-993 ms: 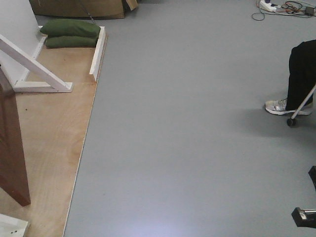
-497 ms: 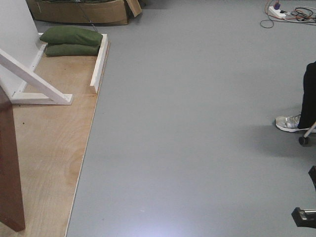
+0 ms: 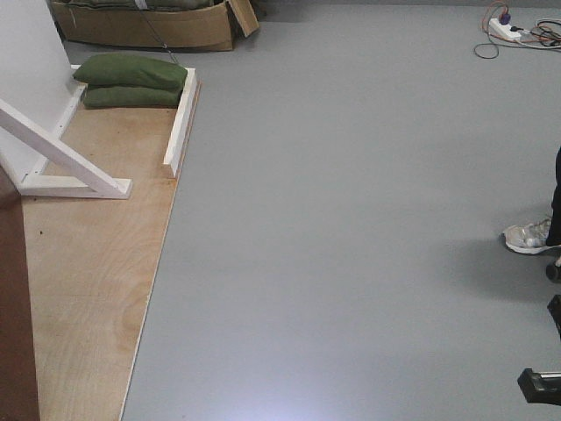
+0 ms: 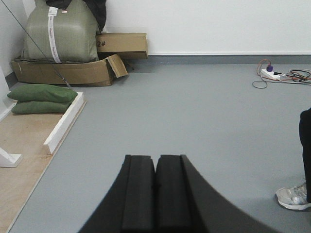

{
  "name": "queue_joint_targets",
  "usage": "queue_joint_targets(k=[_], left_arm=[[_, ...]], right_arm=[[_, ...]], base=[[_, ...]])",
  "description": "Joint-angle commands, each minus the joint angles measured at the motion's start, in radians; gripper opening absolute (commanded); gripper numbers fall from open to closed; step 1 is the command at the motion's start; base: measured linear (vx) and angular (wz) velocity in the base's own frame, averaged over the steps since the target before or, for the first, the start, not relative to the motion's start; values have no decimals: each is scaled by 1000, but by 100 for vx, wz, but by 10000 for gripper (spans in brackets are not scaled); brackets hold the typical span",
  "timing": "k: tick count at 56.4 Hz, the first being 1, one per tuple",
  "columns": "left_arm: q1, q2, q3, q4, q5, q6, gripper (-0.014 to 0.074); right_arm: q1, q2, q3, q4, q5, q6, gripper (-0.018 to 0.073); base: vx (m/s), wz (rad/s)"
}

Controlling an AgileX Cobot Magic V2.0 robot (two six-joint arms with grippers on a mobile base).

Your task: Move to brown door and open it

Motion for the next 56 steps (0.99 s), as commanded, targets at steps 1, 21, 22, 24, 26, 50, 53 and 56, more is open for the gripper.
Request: queue_joint_targets(k=[1,21,22,24,26,50,53,56], left_arm=[[-10,-14,-16,1,-74,-5,-3],[-10,-14,-16,1,-74,-5,-3],[-10,-14,-16,1,-74,-5,-3],[-10,-14,-16,1,-74,-5,-3],[-10,-14,-16,1,-74,-5,-3],[-10,-14,-16,1,-74,-5,-3],[-10,-14,-16,2,-75,3,-3],[-10,-14,-16,1,-73,19,-3]], right_arm=[[-1,-10,5,-1,-82,-6,0],[-1,-10,5,-1,-82,-6,0],[-1,-10,5,-1,-82,-6,0],[-1,-10,5,-1,-82,-6,0],[-1,-10,5,-1,-82,-6,0],[-1,-10,5,-1,-82,-6,0],[-1,-10,5,-1,-82,-6,0],[-1,-10,5,-1,-82,-6,0]], base=[[11,4],[9,2],[6,0],[6,0],[5,0],[2,0],[0,0],[0,0]])
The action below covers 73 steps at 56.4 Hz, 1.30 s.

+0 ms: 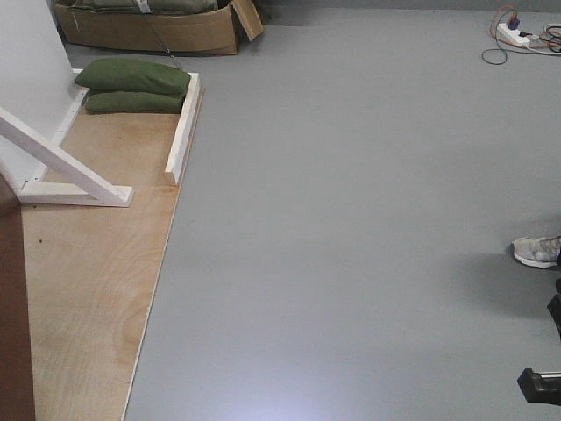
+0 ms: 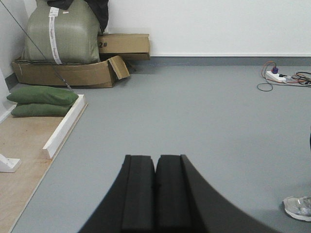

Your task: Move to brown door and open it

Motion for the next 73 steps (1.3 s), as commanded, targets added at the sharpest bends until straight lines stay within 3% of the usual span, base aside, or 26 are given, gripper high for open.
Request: queue_joint_targets(k=[1,10,18,26,32,39,45,49,60,66,73], left_arm=[[-10,-14,-16,-2,-69,16,-3],[-10,-10,-55,-17,-50,12,-3],[0,50,-197,-106,-101,13,-3],[41,193,-380,-243,-260,67,-3],[81,328,-508,-461,-422,181,-3],[116,510,-677,-828,-651,348,-3],[122,643,-846,-1049,-814,492,-3],[122,720,-967,-1128,-907,604,-3],[123,899,-1277,-1232,-1105,883,-3],[146,970,-1403,-1334,-1123,976,-3],[218,1031,-1461,-1441,-1087,1028,-3]], right_arm=[[-1,-10,5,-1,-82,-6,0],[-1,-10,5,-1,-82,-6,0],[-1,-10,5,-1,-82,-6,0],[-1,-10,5,-1,-82,-6,0],[-1,-10,5,-1,-82,-6,0],[-1,-10,5,-1,-82,-6,0],[-1,-10,5,-1,-82,-6,0],[-1,-10,5,-1,-82,-6,0],[-1,-10,5,-1,-82,-6,0],[-1,-10,5,-1,-82,-6,0],[-1,-10,5,-1,-82,-6,0]], base=[[0,0],[0,0],[0,0],[0,0],[0,0],[0,0],[0,0],[0,0],[0,0],[0,0],[0,0]])
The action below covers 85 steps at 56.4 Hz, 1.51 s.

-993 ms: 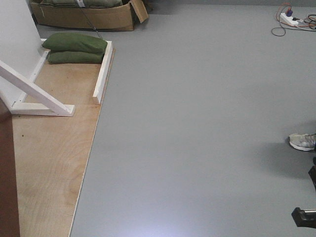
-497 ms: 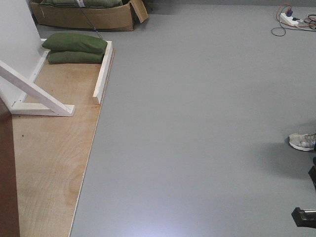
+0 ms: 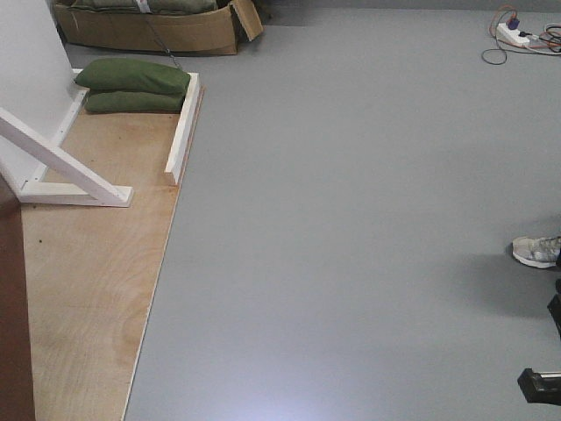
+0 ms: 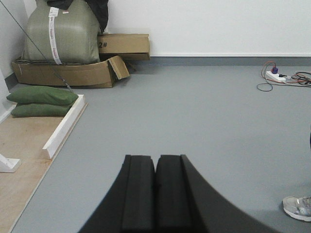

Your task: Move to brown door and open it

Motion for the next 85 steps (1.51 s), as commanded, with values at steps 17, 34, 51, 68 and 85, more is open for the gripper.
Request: queue_joint_targets(k=[17,34,51,68,85], left_arm=[[274,116,-54,-107,332,36,-3],[521,155,-54,-224,476,24,-3],[583,231,-54,-224,773,24,-3],[582,230,-54,-227,903,24,-3],[582,200,-54,-328,1086,24,-3]], right_arm=[[-1,-10,5,-1,-82,-6,0],[-1,-10,5,-1,-82,-6,0],[-1,-10,5,-1,-82,-6,0],[-1,-10,5,-1,-82,-6,0],[-1,-10,5,-1,-82,-6,0]], base=[[0,0],[0,0],[0,0],[0,0],[0,0]])
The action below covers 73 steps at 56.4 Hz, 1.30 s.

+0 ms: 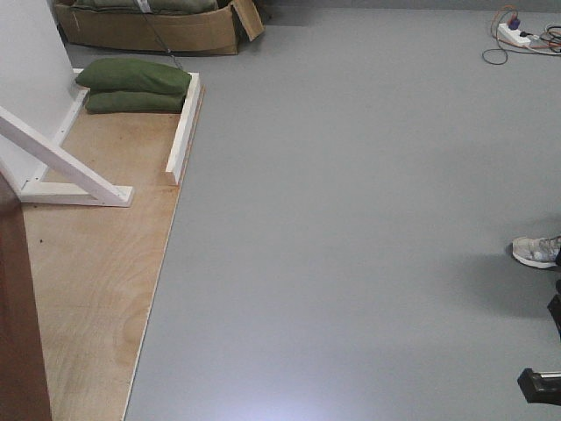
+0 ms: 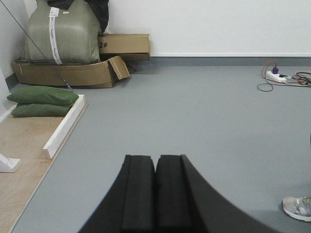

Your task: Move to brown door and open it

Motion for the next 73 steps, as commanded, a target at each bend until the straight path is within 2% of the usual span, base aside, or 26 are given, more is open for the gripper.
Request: queue_joint_targets(k=[1,8,17,23,30,36,50,58,73], left_arm=[[-21,-34,-29,-5,211,-2,-3],[-21,-80,-29,-5,177,-2,-3],[-21,-99,-29,-5,49,-2,-3],[-21,-82,-29,-5,37,-2,-3],[-21,-4,-29,-5,123,-2,-3],[-21,40,-29,-5,248,-2,-3],[-42,66,-29,-5,488,-2,-3],[-79,69,-29,-5,534,-2,-3],[-169,81,-29,-5,554,-2,-3]], right_arm=[[-1,-10,5,-1,-82,-6,0],[-1,-10,5,-1,-82,-6,0],[-1,-10,5,-1,-82,-6,0],[-1,-10,5,-1,-82,-6,0],[-1,-10,5,-1,-82,-6,0],[-1,-10,5,-1,-82,-6,0],[-1,-10,5,-1,-82,-6,0],[-1,-10,5,-1,-82,-6,0],[-1,-10,5,-1,-82,-6,0]], base=[[0,0],[0,0],[0,0],[0,0],[0,0],[0,0],[0,0],[0,0],[0,0]])
